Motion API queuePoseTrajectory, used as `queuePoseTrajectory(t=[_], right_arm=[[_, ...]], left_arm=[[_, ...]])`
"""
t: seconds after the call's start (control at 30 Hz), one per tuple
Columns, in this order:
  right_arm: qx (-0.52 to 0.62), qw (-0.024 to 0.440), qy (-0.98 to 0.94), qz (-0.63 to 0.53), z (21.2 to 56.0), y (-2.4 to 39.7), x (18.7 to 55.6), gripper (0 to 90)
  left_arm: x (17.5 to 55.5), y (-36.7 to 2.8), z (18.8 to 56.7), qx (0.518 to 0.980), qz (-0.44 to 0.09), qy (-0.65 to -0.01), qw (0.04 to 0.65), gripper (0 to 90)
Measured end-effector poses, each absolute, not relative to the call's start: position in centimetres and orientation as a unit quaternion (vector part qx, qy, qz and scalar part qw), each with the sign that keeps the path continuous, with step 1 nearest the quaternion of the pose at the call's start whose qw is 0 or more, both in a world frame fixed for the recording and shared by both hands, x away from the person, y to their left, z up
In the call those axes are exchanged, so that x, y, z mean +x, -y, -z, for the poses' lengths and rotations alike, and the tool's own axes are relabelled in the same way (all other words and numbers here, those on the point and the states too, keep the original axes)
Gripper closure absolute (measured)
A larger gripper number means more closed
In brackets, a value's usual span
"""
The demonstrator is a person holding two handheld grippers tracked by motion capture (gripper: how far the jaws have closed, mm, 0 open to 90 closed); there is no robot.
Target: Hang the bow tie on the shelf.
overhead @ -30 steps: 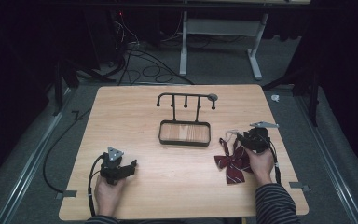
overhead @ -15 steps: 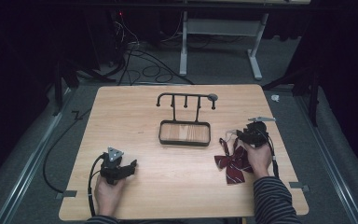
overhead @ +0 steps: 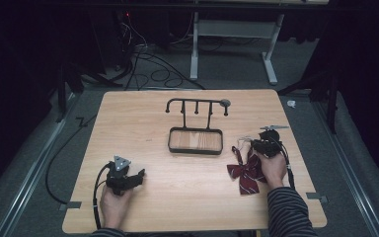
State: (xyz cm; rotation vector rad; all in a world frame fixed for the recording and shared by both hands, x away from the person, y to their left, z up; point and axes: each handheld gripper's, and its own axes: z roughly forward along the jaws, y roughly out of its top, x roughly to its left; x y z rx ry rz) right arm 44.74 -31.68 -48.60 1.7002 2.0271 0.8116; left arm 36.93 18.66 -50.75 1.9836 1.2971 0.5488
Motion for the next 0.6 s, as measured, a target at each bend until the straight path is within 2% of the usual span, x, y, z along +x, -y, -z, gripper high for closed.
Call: queuePoseTrajectory(t=[0.17,0.4,0.6], right_arm=[[0.601,0.183,-0.723,-0.287,48.8,31.4,44.7,87.6],[0.589,0.186,-0.725,-0.305,48.3,31.4,44.1,88.4],[0.559,0.205,-0.73,-0.337,46.4,31.0,42.8,88.5]], left_arm=[[36.9,-18.7,50.8,0.764,-0.212,-0.5,0.347,29.4],[36.9,-18.6,50.8,0.764,-0.213,-0.5,0.347,29.3],[36.9,-18.6,50.8,0.764,-0.213,-0.5,0.347,29.3]])
